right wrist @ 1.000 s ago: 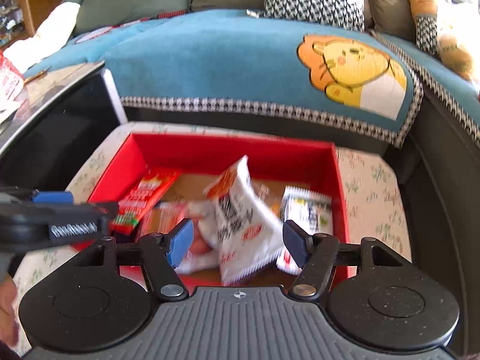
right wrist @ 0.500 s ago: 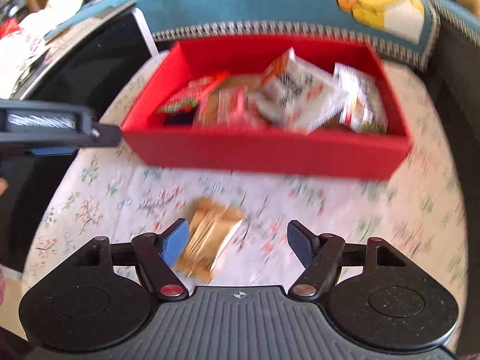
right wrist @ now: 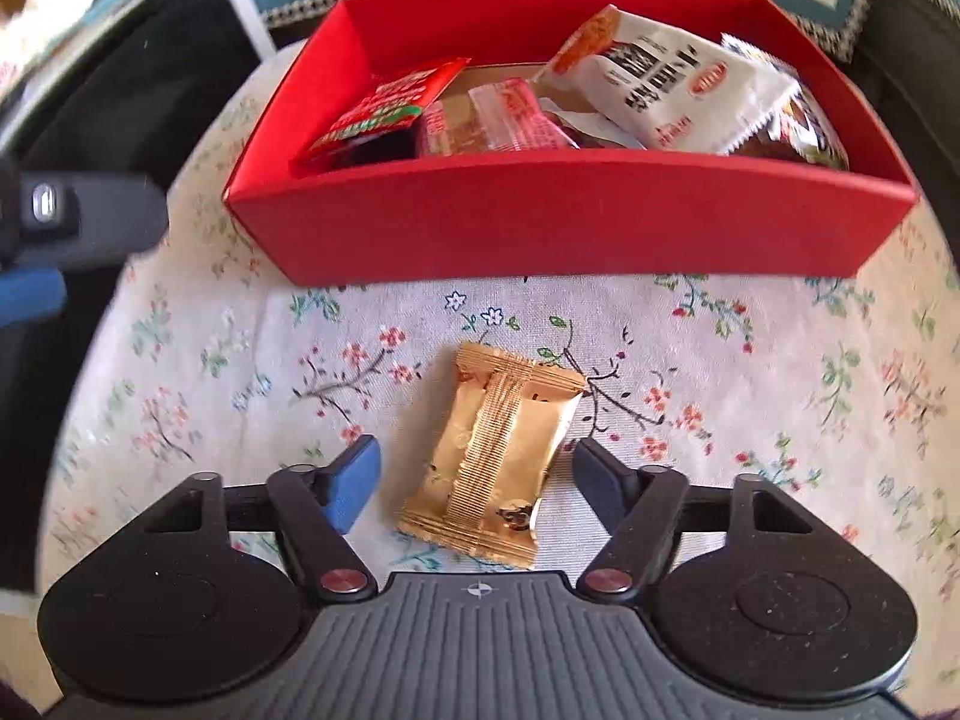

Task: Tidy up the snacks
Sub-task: 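Grasp the gold-wrapped cake with the right gripper while the left gripper grasps the red candy bag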

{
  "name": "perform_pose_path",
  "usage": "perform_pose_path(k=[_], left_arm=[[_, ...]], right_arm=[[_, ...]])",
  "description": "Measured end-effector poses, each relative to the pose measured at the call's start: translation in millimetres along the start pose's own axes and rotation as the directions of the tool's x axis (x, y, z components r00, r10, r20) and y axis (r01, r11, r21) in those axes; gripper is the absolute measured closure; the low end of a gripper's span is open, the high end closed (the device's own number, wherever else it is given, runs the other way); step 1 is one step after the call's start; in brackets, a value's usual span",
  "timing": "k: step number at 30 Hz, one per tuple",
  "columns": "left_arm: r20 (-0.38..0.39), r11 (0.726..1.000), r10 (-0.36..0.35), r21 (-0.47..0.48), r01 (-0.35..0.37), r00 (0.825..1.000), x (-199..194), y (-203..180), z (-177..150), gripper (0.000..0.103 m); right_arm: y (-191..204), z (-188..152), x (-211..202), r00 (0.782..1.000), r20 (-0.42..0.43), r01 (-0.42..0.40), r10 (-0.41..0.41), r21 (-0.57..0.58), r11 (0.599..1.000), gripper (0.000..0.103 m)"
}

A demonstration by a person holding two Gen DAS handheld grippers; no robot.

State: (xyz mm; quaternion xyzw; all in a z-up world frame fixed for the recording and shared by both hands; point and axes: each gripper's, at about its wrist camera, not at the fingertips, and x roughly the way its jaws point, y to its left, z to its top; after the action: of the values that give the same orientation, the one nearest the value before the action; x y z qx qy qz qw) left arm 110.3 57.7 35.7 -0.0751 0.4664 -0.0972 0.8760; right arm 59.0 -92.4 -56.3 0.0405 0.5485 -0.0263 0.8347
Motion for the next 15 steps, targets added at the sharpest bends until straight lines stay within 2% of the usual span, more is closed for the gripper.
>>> perform_pose_path(k=[2,3,5,9,15], left_arm=[[0.002,1.000,-0.001,0.004,0.001,1.000,-2,3,0,0.000],[0.003,1.000,-0.002,0.006,0.002,1.000,-3,4,0,0.000],[0.000,1.000,0.000,0.011,0.000,1.000,-3,5,-2,0.000],[-0.029,0.999,0.002,0.043,-0.001,1.000,-1,-3,-14,0.000],[-0.162,0.998,-0.039,0.043,0.047,0.986,7,-23,-61,0.000]], right_arm=[[2,-5,-2,0.999,0.005,0.054,-0.054,-0.087,0.995,0.050],[1,-6,-3,0.998,0.005,0.067,-0.067,-0.120,0.991,0.050],[-11,-7,-7,0.998,-0.014,0.058,-0.060,-0.123,0.991,0.055],[-36,-15,-19,0.995,-0.018,0.092,-0.096,-0.154,0.984,0.056],[-71,-30,-35,0.997,0.012,0.082,-0.081,-0.133,0.988,0.056]])
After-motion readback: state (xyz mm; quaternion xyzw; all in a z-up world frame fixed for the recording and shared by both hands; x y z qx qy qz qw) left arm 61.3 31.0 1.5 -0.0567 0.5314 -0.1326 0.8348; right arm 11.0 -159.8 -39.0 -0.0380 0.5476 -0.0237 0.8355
